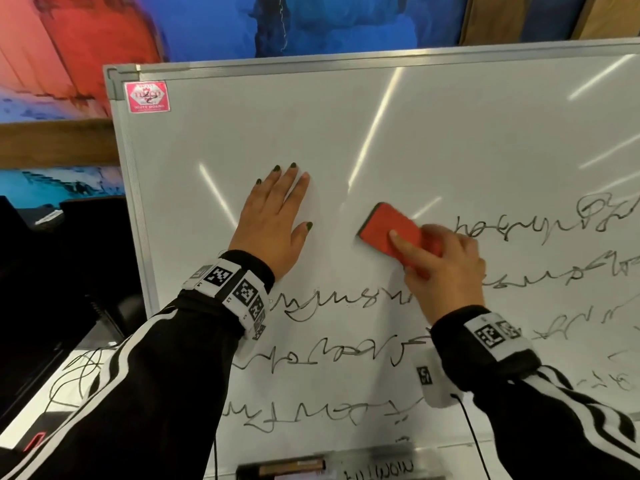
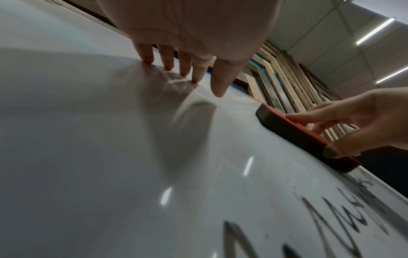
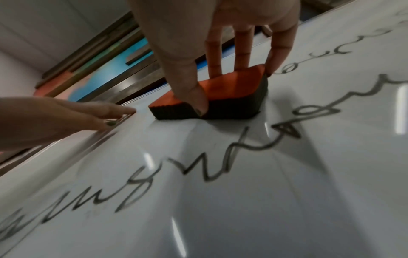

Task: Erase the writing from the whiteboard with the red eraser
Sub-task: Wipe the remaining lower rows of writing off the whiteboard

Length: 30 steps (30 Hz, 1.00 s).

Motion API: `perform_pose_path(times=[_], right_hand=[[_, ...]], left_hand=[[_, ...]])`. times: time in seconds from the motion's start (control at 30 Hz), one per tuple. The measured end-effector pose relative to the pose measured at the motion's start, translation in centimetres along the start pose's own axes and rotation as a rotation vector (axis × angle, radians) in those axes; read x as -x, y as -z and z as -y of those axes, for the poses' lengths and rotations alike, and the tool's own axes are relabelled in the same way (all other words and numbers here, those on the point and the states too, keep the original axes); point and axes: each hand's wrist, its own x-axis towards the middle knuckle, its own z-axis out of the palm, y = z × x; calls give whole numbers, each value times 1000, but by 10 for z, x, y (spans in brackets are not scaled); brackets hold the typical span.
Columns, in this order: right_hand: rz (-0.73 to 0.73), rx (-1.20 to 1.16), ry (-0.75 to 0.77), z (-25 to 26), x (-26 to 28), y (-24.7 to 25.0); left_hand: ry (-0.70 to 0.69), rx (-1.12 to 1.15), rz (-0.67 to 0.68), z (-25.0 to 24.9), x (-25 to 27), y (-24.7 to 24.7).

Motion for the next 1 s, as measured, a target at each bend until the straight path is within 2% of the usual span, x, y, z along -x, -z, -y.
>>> perform_pose_path(times=[0.07, 0.23, 0.3, 0.4, 0.47, 0.67, 0.77, 0.87, 0.9, 0.97, 1.0], right_hand=[[-27, 13, -20, 4, -1, -2], [109, 24, 300, 21, 16, -11], [86, 45, 253, 0, 9, -3], [0, 55, 41, -32, -6, 16], [9, 40, -79, -37, -9, 23], [157, -121, -48, -3, 10, 11], [87, -153, -71, -29, 3, 26], [24, -6, -105, -62, -15, 35], [28, 40, -87, -61, -17, 34], [50, -21, -119, -46, -11, 29], [57, -16, -74, -39, -8, 25]], left_hand=[[3, 5, 0, -1, 0, 1], [5, 9, -6, -2, 0, 2], [8, 1, 5, -2, 0, 3], [12, -11, 21, -3, 0, 3], [14, -11, 22, -5, 0, 3], [-2, 4, 21, -18, 0, -1], [-34, 26, 46, -29, 1, -4], [-55, 35, 54, -37, 2, -7], [-58, 36, 61, -39, 3, -8], [-66, 29, 73, -48, 3, -12], [-68, 23, 78, -52, 2, -14]])
